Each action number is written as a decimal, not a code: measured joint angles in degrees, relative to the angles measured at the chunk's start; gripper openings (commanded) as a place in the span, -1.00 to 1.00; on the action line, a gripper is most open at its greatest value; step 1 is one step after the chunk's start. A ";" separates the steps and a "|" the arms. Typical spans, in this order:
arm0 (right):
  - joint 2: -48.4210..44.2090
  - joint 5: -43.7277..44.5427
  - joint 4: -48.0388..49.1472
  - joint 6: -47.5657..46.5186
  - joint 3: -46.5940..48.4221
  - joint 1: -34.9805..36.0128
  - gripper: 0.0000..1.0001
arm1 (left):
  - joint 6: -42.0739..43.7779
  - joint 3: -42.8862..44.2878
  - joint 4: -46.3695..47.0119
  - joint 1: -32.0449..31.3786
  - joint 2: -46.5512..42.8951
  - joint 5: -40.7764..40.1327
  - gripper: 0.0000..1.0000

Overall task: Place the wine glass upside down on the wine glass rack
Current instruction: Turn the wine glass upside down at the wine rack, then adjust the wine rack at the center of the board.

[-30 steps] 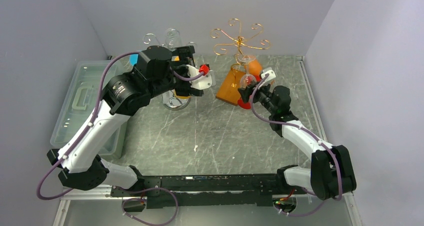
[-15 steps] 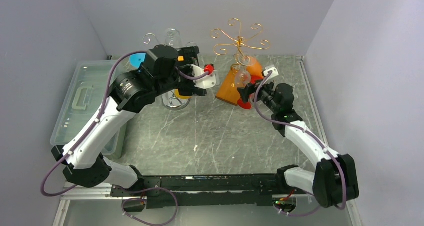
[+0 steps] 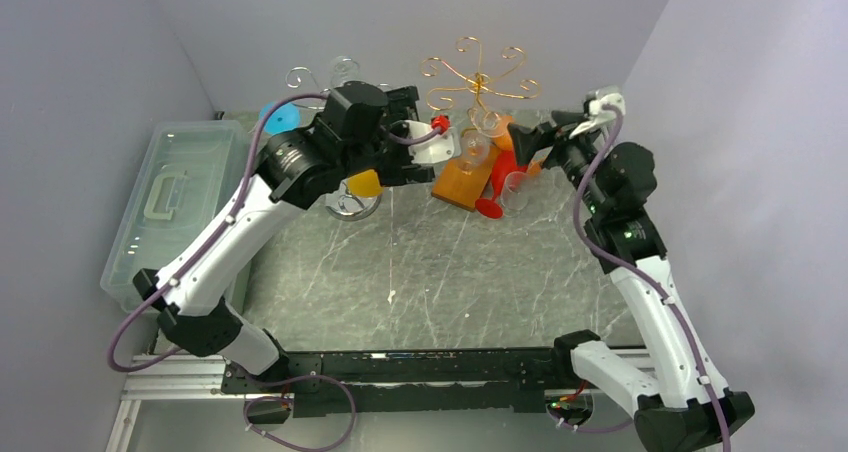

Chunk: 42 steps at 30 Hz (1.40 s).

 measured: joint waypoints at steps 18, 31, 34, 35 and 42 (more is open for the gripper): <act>34.86 9.77 -13.97 9.57 32.81 -9.84 0.52 | -9.35 16.65 0.59 7.15 19.21 4.22 0.95; 35.54 -0.44 -8.07 17.77 29.16 -14.01 0.14 | -10.05 18.29 3.43 7.08 23.28 6.10 0.70; 35.58 -3.04 -6.67 19.85 27.26 -14.84 0.04 | -9.64 17.16 5.42 7.08 23.28 6.16 0.58; 35.58 -3.63 -6.43 20.33 26.91 -15.13 0.00 | -9.27 16.92 5.92 7.08 23.28 6.14 0.54; 36.04 -7.28 -2.91 24.55 24.98 -16.31 -0.16 | -6.73 15.63 8.98 7.15 23.52 6.05 0.36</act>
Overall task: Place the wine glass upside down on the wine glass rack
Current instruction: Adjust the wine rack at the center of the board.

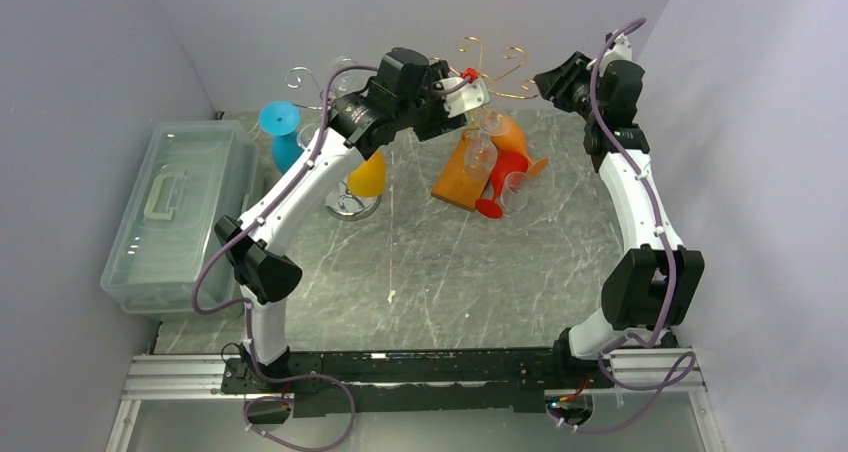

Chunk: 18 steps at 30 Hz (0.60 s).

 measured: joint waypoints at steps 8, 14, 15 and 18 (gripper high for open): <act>0.70 -3.85 2.91 3.21 -0.90 -0.15 -0.26 | 0.96 -0.33 1.77 1.14 1.42 0.55 0.27; 1.33 -5.07 3.67 4.66 -1.03 -0.20 -0.69 | 1.11 -1.07 2.78 2.38 1.79 1.53 0.16; 1.36 -5.25 3.82 4.79 -1.14 -0.20 -0.80 | 1.16 -1.29 2.95 2.60 1.79 1.60 0.15; 1.36 -5.40 4.59 5.51 -1.77 -0.28 -0.96 | 1.16 -1.73 3.26 2.95 1.81 2.01 0.11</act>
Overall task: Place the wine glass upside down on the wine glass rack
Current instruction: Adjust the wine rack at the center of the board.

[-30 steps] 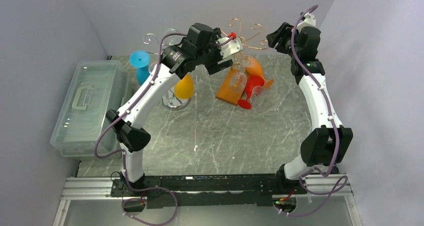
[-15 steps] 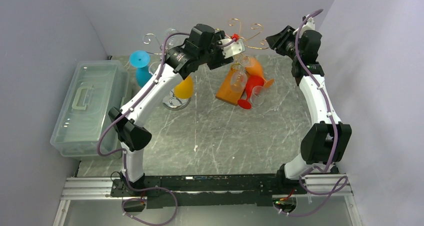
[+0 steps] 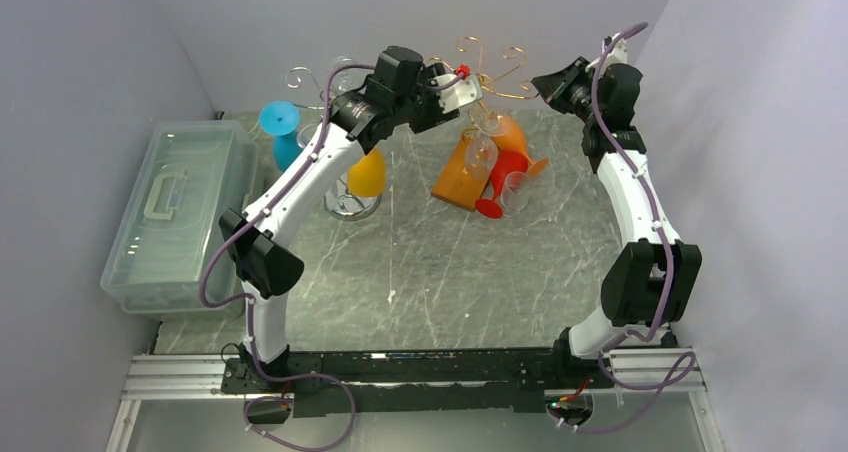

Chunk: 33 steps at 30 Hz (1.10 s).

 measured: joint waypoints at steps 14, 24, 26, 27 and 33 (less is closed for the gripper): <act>-6.25 4.68 4.61 3.13 -8.61 -0.35 -0.97 | 0.00 6.73 -1.03 0.81 5.31 2.51 -0.03; -13.18 12.02 1.79 3.34 -12.94 2.82 -0.92 | -0.46 9.40 -0.22 2.12 8.09 2.51 0.00; -13.66 12.50 1.07 3.74 -12.98 3.21 -0.90 | -0.48 9.64 0.04 2.21 8.35 2.45 0.00; -13.92 12.79 0.83 3.98 -13.05 3.48 -0.90 | -0.48 9.90 0.04 2.27 8.63 2.43 0.01; -16.33 15.67 -0.79 5.14 -14.60 5.77 -0.83 | -0.44 12.13 0.07 2.89 10.27 2.29 0.02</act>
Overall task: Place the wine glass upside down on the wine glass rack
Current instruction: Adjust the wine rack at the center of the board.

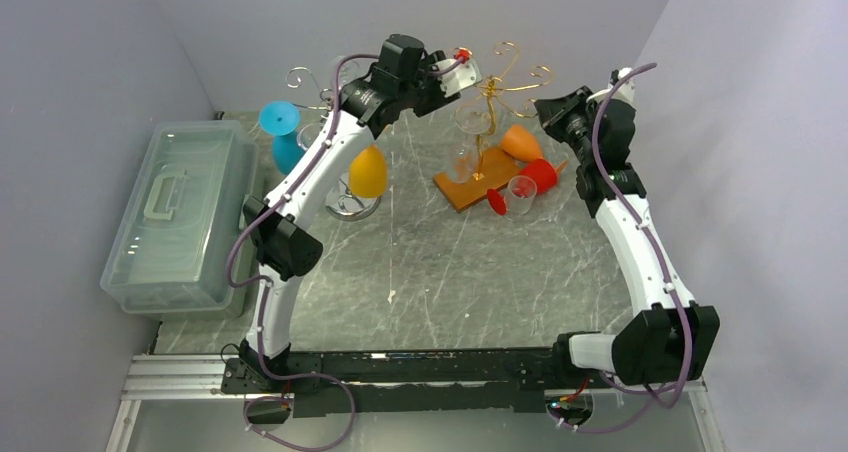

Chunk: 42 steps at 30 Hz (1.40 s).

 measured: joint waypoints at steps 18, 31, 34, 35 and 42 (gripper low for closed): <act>-7.87 2.38 -0.63 1.88 -6.99 5.75 -0.39 | 0.20 2.43 6.10 -0.17 3.34 0.68 0.54; -7.89 4.24 -6.93 -0.76 -5.14 4.02 0.13 | 2.75 -1.38 8.50 -0.24 0.83 0.59 0.99; -7.89 3.45 -9.01 -1.66 -4.02 2.80 0.16 | 3.43 -2.03 8.24 -0.24 -0.63 0.24 0.99; -7.89 3.13 -9.86 -2.05 -3.48 2.27 0.17 | 3.80 -2.23 8.15 -0.24 -1.16 0.15 0.99; -7.85 2.29 -14.03 -4.11 0.22 -0.28 0.32 | 6.16 -7.19 8.17 -0.28 -6.36 -1.62 0.99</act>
